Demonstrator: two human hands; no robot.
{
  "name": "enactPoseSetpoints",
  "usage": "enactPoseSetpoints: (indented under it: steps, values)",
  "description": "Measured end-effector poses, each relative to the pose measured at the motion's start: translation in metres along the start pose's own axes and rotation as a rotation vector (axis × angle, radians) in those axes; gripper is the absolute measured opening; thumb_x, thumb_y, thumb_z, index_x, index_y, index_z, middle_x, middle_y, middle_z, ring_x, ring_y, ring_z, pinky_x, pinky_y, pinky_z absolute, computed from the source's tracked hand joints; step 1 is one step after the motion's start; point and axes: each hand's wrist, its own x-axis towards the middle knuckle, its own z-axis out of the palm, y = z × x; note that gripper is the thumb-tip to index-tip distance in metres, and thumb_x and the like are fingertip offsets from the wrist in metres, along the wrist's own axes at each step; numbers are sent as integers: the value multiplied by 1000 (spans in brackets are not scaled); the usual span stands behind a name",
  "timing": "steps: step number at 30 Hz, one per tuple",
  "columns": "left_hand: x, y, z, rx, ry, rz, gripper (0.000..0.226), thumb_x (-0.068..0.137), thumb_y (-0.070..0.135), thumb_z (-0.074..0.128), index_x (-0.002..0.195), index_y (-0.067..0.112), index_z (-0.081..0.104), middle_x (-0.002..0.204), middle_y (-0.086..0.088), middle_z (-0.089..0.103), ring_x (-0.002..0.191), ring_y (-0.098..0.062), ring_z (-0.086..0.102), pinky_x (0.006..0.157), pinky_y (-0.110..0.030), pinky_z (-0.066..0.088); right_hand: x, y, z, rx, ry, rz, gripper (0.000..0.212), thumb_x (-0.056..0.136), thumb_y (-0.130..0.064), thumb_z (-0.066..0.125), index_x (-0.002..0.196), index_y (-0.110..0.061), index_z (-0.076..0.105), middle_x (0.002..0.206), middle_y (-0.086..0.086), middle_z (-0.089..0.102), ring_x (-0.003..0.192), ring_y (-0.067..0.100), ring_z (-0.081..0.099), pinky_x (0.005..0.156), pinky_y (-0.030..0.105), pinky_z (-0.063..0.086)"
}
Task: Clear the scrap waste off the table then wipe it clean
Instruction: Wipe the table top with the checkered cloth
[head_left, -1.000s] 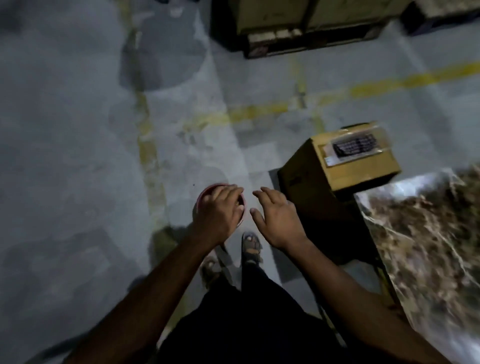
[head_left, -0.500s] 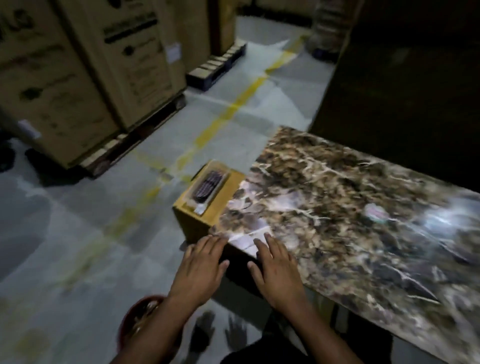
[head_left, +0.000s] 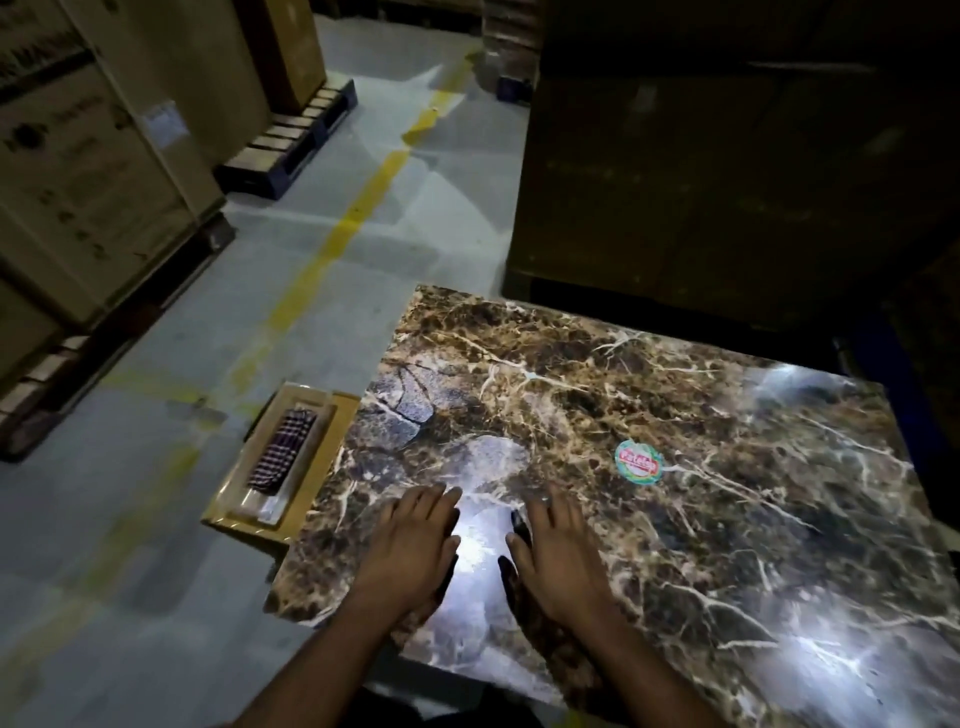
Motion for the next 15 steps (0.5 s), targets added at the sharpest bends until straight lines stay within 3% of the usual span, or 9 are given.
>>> enactPoseSetpoints:
  steps: [4,9,13,15]
  values:
    - [15,-40,-5,13,-9,1,57,90,45,54,142,23,48,134,2,60,125,-24,56,98,-45,48,37,-42,4,1,-25,-82,60,104,-50,31,158,-27,22,169,4,10,154,27,10,121,43,20]
    - [31,-132,-7,-10,-52,-66,61,97,49,42,151,22,34,154,-3,40,140,-27,36,110,-46,36,86,-124,30,-39,-61,-190,79,87,-59,11,153,-22,32,165,8,23,152,29,19,116,46,32]
    - [42,-220,-10,-12,-56,-150,61,97,49,36,151,23,35,155,-3,40,140,-27,36,110,-44,35,123,-202,47,-37,-63,-232,67,91,-49,26,149,-17,40,156,11,36,141,31,35,109,47,40]
    - [48,-264,-10,-16,-73,-183,56,97,46,43,148,23,38,149,-3,46,135,-26,40,108,-43,38,145,-239,57,-42,-51,-262,59,93,-41,40,145,-15,45,151,12,43,134,33,42,105,48,43]
